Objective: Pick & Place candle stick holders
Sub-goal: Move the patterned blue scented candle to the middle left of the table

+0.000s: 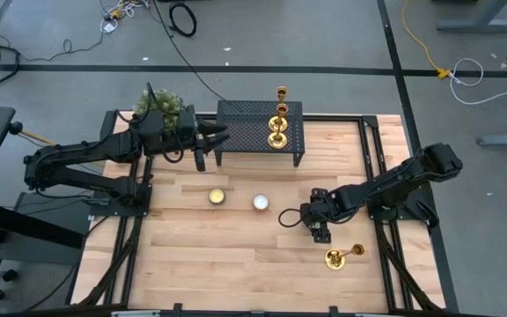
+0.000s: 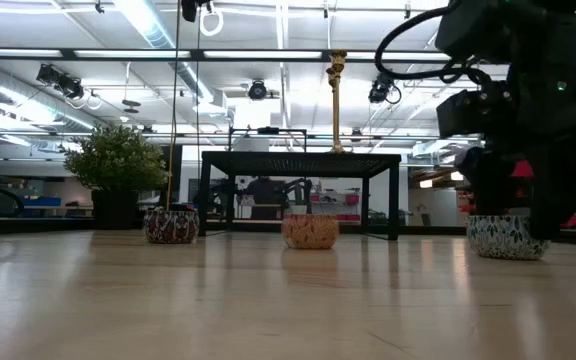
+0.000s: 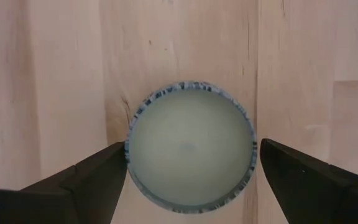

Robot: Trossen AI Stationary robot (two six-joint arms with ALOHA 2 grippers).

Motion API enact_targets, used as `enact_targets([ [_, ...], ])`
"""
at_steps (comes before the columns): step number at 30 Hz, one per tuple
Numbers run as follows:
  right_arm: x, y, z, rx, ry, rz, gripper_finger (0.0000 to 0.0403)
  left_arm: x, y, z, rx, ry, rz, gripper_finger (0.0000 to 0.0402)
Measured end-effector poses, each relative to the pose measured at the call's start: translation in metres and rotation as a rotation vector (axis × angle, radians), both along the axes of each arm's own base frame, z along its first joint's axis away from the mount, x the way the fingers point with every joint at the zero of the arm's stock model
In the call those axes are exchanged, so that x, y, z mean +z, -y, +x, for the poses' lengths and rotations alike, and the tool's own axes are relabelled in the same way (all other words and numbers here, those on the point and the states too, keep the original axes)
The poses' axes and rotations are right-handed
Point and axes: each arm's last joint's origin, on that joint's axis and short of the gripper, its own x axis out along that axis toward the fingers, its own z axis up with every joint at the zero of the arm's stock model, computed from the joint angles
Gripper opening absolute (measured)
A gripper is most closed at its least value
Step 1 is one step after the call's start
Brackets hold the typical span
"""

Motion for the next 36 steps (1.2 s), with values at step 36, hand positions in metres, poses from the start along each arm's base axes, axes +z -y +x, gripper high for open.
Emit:
enact_targets([
  [36,-0.0053,-0.0009,0.0007,0.000,0.046,0.043,0.0307,0.0000,0.0000,0.0000,0.000,0.000,0.001,0.0128],
])
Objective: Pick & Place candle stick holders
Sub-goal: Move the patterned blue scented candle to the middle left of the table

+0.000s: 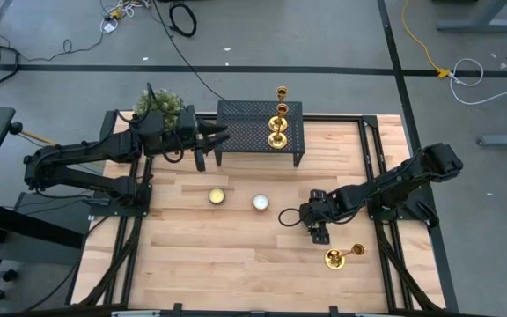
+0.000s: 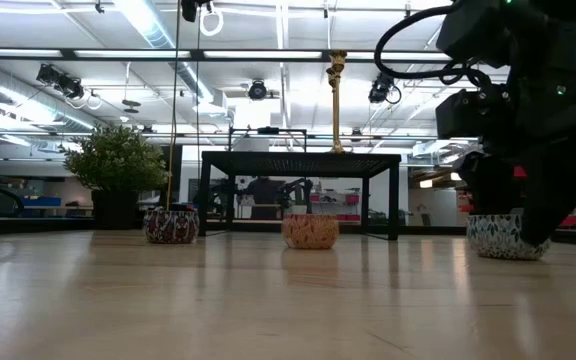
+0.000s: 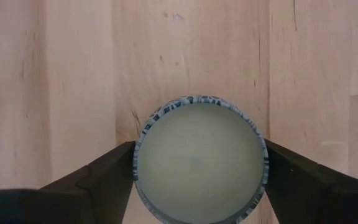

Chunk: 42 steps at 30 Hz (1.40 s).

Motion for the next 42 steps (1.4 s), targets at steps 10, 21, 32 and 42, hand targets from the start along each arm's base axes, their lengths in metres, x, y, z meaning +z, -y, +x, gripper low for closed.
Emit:
enact_targets([
  [10,0.020,0.001,0.018,0.079,0.079,-0.015,0.0304,0.000,0.000,0.000,0.000,0.000,0.000,0.0128],
  [21,0.053,0.022,0.046,0.112,0.212,-0.113,0.0303,0.000,0.000,0.000,0.000,0.001,-0.002,0.0128],
  [32,0.076,0.036,0.065,0.114,0.354,-0.145,0.0303,0.000,0.000,0.000,0.000,0.001,-0.002,0.0128],
  [42,0.060,0.034,0.083,0.110,0.393,-0.098,0.0302,-0.001,0.000,0.000,0.000,-0.005,-0.002,0.0128],
])
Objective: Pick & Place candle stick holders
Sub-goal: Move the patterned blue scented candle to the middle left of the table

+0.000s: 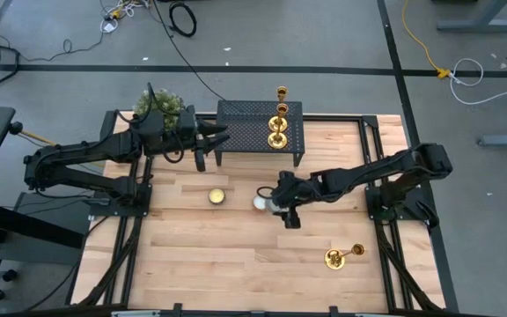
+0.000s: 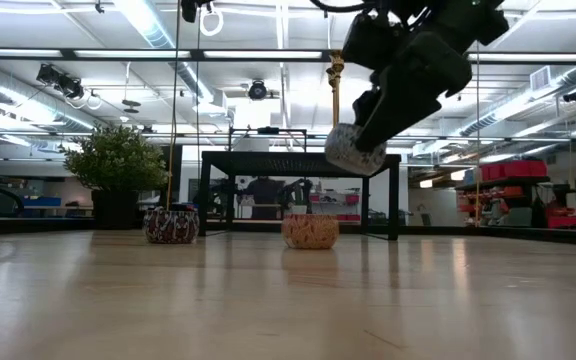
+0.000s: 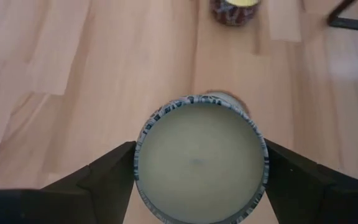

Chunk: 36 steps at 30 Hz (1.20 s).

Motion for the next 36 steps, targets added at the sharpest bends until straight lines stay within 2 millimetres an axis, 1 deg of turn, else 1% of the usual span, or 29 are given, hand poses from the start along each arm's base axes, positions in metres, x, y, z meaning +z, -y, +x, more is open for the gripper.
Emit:
enact_targets([
  [3,-0.005,-0.001,0.009,0.005,0.043,-0.004,0.0302,0.000,0.000,0.000,0.000,0.000,0.000,0.0128],
  [7,-0.012,0.004,0.016,-0.039,0.072,-0.030,0.0302,0.000,0.000,0.000,0.000,0.000,0.000,0.0128],
  [12,-0.010,0.009,0.020,-0.078,0.088,-0.013,0.0302,-0.001,0.000,0.000,0.000,-0.007,-0.002,0.0128],
  [17,0.010,0.004,0.028,0.000,0.092,-0.070,0.0302,-0.001,0.000,0.000,0.000,-0.012,-0.003,0.0128],
  [20,0.025,0.004,0.031,0.018,0.055,-0.120,0.0302,-0.001,0.000,0.000,0.000,-0.012,-0.004,0.0128],
  [23,0.041,0.009,0.034,0.008,0.046,-0.120,0.0302,-0.001,0.000,0.000,0.000,-0.014,-0.004,0.0128],
  [28,0.060,0.021,0.040,-0.026,0.073,-0.117,0.0302,-0.001,0.000,0.000,-0.001,-0.022,0.020,0.0128],
  [31,0.065,0.031,0.042,-0.056,0.088,-0.116,0.0302,-0.001,0.000,0.000,-0.001,-0.024,0.028,0.0128],
  [36,0.065,0.049,0.042,-0.108,0.089,-0.118,0.0302,-0.001,0.000,0.000,-0.001,-0.026,0.030,0.0128],
])
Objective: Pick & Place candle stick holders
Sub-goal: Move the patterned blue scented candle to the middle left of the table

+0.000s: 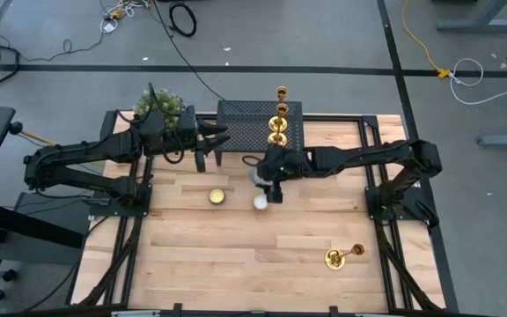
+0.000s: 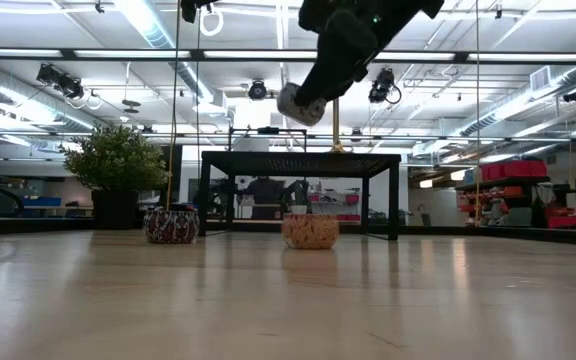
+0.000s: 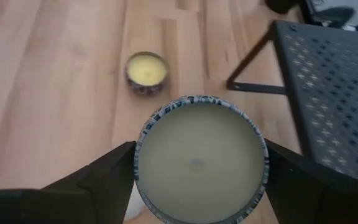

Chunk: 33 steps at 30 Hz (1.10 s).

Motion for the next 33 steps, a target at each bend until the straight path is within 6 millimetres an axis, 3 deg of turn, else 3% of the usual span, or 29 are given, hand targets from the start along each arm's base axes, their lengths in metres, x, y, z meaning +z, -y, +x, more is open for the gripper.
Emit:
enact_targets([
  [8,-0.011,0.012,0.006,-0.057,-0.015,0.029,0.0302,0.000,0.000,0.000,0.000,-0.005,-0.002,0.0128],
  [33,-0.102,0.014,0.049,-0.129,-0.095,0.088,0.0302,-0.001,0.000,0.000,0.000,-0.004,-0.004,0.0128],
])
